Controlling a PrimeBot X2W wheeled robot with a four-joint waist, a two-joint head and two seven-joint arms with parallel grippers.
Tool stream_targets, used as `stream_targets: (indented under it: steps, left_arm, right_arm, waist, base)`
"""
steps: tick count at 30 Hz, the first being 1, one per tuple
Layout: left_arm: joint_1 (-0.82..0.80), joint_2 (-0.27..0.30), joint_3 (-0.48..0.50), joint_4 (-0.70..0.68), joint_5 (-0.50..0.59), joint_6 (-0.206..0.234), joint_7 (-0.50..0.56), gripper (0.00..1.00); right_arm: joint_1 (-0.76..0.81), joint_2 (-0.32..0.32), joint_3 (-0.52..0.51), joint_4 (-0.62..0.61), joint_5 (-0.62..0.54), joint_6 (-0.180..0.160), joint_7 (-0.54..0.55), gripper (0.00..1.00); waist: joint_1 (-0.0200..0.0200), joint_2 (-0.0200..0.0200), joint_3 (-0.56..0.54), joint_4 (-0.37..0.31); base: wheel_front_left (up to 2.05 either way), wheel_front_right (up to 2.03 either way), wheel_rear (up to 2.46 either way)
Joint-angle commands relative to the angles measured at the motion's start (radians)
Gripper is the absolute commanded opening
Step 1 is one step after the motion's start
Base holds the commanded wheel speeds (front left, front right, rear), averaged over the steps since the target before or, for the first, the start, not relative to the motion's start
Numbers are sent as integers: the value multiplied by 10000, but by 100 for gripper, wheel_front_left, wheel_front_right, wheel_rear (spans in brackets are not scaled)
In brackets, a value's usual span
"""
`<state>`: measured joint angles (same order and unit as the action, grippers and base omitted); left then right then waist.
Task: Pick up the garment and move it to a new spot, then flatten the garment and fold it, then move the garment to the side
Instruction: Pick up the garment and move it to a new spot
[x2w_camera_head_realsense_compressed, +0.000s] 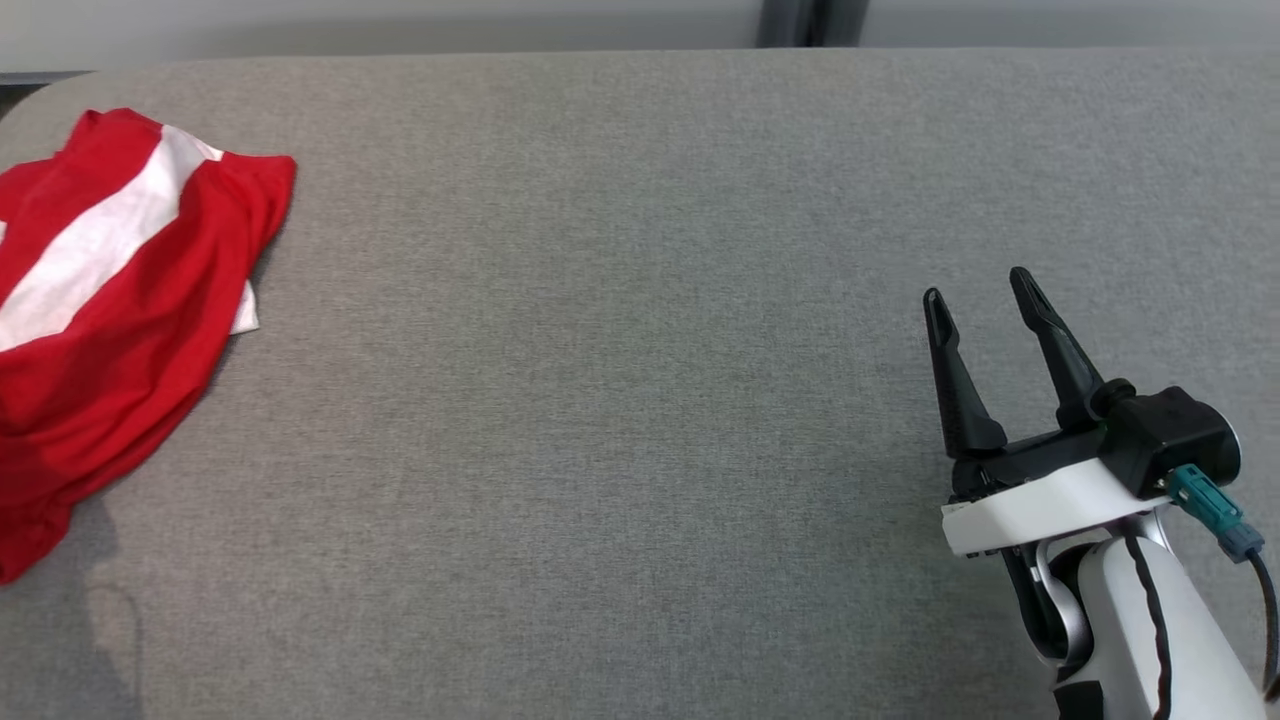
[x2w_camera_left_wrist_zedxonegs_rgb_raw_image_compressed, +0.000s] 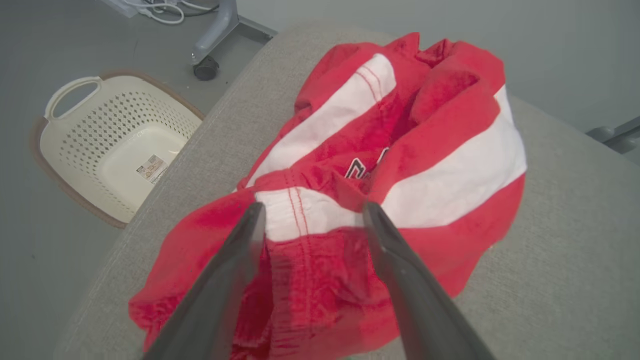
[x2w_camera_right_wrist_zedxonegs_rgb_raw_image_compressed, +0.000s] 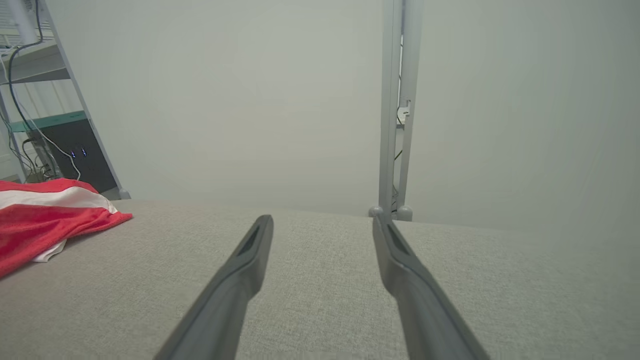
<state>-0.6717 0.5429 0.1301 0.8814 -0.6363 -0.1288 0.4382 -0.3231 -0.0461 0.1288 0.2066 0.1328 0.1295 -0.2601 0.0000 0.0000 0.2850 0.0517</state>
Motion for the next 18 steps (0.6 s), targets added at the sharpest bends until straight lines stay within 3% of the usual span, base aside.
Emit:
stream_targets:
  steps: [1, 9, 10, 11, 13, 18]
  left_arm:
    - [-203, 230, -19, 274, 0, 6, 130, 100]
    - [-486, 441, -204, 1358, 34, 32, 302, 100]
    - [-538, 447, -243, 1452, 32, 23, 264, 89]
    - [-587, 444, -288, 1518, 27, 15, 255, 49]
    - [-649, 418, -374, 1622, -12, 2, 183, 0]
    - [-769, 453, -764, 1518, 56, -20, -213, 0]
  right_arm:
    - [-155, -76, -38, -71, 21, 23, -49, 100]
    - [-137, -76, -55, -139, 81, 23, -49, 100]
    - [-130, -73, -58, -135, 83, 23, -49, 100]
    - [-122, -73, -73, -122, 83, 23, -49, 100]
    - [-108, -76, -78, -102, 76, 23, -49, 100]
    - [-84, -78, -59, -81, 42, 23, -49, 100]
  waist:
    - [0, 0, 260, -294]
    - [0, 0, 367, -498]
    - [0, 0, 365, -499]
    - [0, 0, 357, -493]
    - [0, 0, 335, -469]
    - [0, 0, 193, -370]
  base:
    - [0, 0, 0]
    - [0, 0, 0]
    - [0, 0, 0]
    - [0, 0, 0]
    - [0, 0, 0]
    - [0, 0, 0]
